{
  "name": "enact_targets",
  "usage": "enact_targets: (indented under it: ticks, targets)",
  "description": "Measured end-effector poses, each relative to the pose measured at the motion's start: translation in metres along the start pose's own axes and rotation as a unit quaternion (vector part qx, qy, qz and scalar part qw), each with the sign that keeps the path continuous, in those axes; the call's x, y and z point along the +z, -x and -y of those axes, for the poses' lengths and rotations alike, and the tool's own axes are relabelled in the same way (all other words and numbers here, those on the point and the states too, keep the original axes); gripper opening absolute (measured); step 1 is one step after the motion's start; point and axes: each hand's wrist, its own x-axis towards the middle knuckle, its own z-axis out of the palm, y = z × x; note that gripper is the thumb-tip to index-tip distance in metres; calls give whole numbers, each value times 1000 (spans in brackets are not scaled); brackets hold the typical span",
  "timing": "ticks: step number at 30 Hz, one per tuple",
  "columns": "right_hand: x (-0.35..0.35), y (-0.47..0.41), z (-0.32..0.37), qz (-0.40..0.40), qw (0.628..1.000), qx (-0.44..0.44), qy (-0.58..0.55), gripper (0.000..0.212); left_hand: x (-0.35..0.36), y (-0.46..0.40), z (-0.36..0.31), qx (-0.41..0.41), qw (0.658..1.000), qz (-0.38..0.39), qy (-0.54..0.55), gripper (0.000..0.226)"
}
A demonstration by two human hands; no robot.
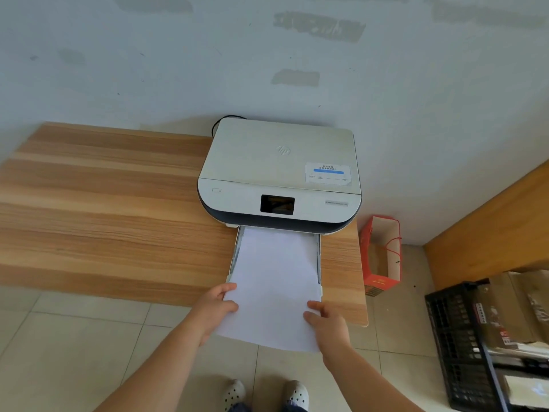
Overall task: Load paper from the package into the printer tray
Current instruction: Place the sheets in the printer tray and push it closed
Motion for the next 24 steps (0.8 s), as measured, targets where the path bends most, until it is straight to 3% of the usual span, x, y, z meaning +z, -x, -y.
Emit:
enact_targets:
  ticks: [14, 24]
  targets:
    - [11, -30, 32, -25, 1000, 8, 5, 21, -9, -38, -21, 0, 998, -40, -42, 43]
    - [11, -49, 57, -8, 999, 25, 20, 32, 1, -50, -38, 64, 988, -72, -124, 46]
